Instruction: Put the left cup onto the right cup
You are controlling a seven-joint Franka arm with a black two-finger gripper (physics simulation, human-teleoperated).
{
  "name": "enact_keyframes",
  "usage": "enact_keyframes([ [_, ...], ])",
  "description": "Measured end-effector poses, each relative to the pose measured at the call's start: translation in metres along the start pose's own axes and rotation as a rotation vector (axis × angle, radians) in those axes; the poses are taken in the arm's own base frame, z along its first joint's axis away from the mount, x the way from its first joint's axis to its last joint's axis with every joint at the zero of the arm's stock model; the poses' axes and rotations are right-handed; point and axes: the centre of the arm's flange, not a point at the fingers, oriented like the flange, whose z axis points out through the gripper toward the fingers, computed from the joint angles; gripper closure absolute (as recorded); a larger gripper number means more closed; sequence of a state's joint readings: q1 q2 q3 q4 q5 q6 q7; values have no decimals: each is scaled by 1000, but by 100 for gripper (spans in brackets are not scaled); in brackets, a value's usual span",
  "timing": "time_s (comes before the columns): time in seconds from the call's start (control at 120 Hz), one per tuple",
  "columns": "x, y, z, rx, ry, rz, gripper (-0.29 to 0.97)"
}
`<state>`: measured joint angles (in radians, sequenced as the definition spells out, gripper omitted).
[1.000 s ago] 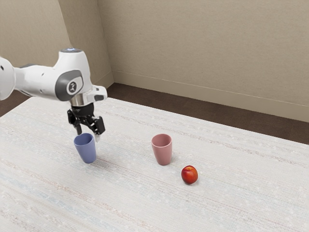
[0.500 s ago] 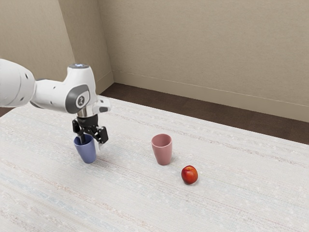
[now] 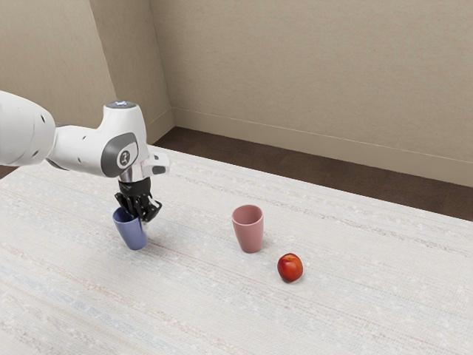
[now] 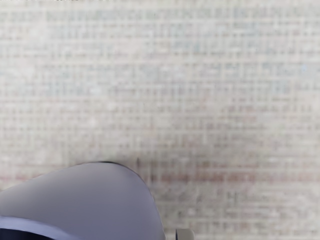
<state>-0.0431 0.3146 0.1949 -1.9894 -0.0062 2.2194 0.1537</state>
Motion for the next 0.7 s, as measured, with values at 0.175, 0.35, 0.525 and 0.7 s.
enact_keyframes([
  [0.175, -2, -5, -6, 1, 6, -4, 76],
  [0.35, -9, -7, -48, -4, 48, -3, 77],
  [0.525, -20, 29, -110, -9, 96, 69, 78],
  [0.7, -22, 95, -153, -13, 108, 196, 78],
])
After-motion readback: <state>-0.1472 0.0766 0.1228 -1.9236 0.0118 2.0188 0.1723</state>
